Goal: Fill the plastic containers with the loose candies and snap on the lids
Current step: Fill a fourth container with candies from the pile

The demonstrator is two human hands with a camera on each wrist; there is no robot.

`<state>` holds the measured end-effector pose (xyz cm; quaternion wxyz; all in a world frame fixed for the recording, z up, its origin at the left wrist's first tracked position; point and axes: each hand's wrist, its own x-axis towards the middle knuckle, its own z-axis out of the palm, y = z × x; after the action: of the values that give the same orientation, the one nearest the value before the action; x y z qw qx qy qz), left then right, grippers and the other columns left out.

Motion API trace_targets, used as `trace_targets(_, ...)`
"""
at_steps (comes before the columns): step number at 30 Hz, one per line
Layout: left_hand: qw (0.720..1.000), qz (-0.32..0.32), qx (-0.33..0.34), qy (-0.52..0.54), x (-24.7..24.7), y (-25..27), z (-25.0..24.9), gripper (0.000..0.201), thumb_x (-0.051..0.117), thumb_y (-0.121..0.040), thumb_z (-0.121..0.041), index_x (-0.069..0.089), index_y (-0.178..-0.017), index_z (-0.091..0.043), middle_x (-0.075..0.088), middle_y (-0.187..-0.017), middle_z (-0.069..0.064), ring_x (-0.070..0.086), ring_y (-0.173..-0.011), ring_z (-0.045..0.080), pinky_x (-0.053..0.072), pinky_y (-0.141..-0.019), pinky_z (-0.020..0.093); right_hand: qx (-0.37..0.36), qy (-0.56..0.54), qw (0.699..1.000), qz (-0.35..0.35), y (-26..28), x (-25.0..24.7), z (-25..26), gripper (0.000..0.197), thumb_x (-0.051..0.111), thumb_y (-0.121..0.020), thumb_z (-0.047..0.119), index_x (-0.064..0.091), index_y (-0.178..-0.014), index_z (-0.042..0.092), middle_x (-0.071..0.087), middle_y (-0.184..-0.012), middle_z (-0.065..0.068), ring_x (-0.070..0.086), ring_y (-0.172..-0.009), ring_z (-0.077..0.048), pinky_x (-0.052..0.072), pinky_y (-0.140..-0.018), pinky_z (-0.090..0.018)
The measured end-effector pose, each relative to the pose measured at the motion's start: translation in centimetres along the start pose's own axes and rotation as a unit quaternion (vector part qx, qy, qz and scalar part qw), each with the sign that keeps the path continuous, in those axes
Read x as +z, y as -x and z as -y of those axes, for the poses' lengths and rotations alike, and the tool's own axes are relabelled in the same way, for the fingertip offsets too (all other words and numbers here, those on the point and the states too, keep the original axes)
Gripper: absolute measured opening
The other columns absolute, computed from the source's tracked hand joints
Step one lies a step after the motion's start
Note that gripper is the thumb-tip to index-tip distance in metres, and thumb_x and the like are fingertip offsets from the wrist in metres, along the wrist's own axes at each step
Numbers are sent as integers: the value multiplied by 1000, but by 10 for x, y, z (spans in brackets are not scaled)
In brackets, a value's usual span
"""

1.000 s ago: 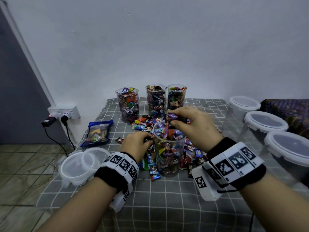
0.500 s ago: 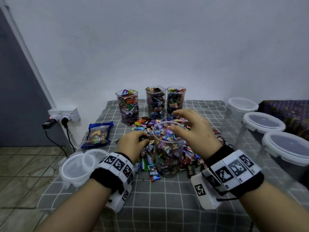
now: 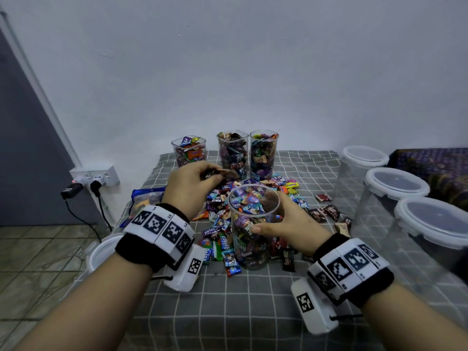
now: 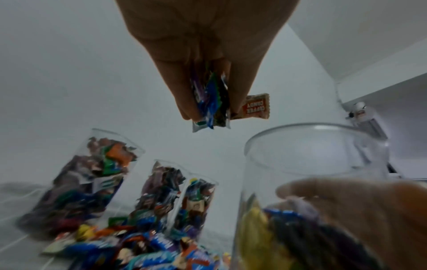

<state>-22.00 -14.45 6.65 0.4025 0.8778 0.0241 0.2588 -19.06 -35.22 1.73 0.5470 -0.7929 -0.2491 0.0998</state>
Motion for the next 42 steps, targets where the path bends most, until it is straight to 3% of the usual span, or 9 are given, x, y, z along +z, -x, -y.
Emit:
trace_targets(10, 995, 70, 55, 52, 20, -1, -26, 14, 70, -82, -15, 70, -91, -26, 71, -85, -4, 67, -83, 13, 54, -82, 39, -9, -11, 1000, -13, -1, 2, -6, 82, 86, -55, 45, 47, -125, 27, 63, -117, 10, 58, -110, -4, 46, -100, -39)
trace_targets(19, 993, 91, 79, 13, 31, 4, -29, 22, 72, -81, -22, 72, -103, -18, 68, -93, -5, 63, -90, 9, 51, -85, 28, -16, -16, 1000, -21, -2, 4, -10, 83, 82, -53, 46, 46, -126, 30, 64, -116, 8, 60, -109, -5, 46, -100, -38)
trace_targets(23, 992, 97, 82, 18, 31, 5, -29, 23, 72, -81, -23, 72, -103, -19, 66, -92, -9, 62, -93, 8, 51, -87, 30, -15, -6, 1000, -25, 1, 4, -8, 74, 81, -51, 49, 47, -116, 41, 63, -116, 11, 58, -109, -3, 45, -101, -37)
trace_targets(27, 991, 102, 77, 28, 31, 5, -30, 20, 71, -82, -23, 72, -102, -21, 67, -94, -9, 62, -95, 6, 51, -89, 30, -13, -2, 1000, -26, 0, 3, -9, 60, 85, -65, 28, 46, -107, 44, 60, -110, 16, 55, -109, 0, 44, -102, -37)
trace_targets(30, 990, 105, 72, 59, 31, 6, -31, 15, 70, -82, -22, 72, -97, -23, 69, -93, -8, 64, -92, 4, 52, -88, 30, -15, -6, 999, -28, 0, 3, -10, 63, 86, -59, 36, 46, -107, 45, 61, -108, 15, 56, -109, -1, 45, -101, -37)
trace_targets(33, 989, 94, 67, 91, 28, 7, -31, 10, 69, -83, -20, 71, -91, -26, 71, -89, -3, 66, -85, 9, 55, -83, 31, -16, -15, 999, -25, -1, 5, -12, 72, 83, -52, 44, 47, -115, 41, 65, -111, 12, 59, -107, -1, 46, -99, -33)
trace_targets(36, 989, 72, 55, 114, 17, 6, -25, 12, 67, -85, -17, 70, -87, -29, 71, -86, -5, 67, -83, 8, 55, -79, 27, -3, -17, 1000, -15, 1, 1, -9, 67, 85, -65, 27, 45, -117, 36, 62, -110, 15, 59, -101, 8, 46, -91, -19)
trace_targets(39, 994, 80, 34, 70, -1, 5, -16, 9, 65, -87, -19, 69, -88, -27, 67, -81, -14, 61, -70, -8, 47, -65, 10, 15, 84, 996, 22, 5, -10, -6, 68, 84, -66, 31, 46, -122, 29, 60, -117, 11, 58, -107, -2, 46, -95, -24)
trace_targets(42, 985, 166, -20, -35, -19, 5, 0, 9, 64, -87, -27, 70, -92, -24, 63, -77, -17, 57, -66, -6, 45, -63, 16, 67, 281, 956, 56, 6, -25, -8, 47, 74, -74, 36, 53, -113, 19, 59, -109, 3, 55, -102, -13, 43, -88, -29)
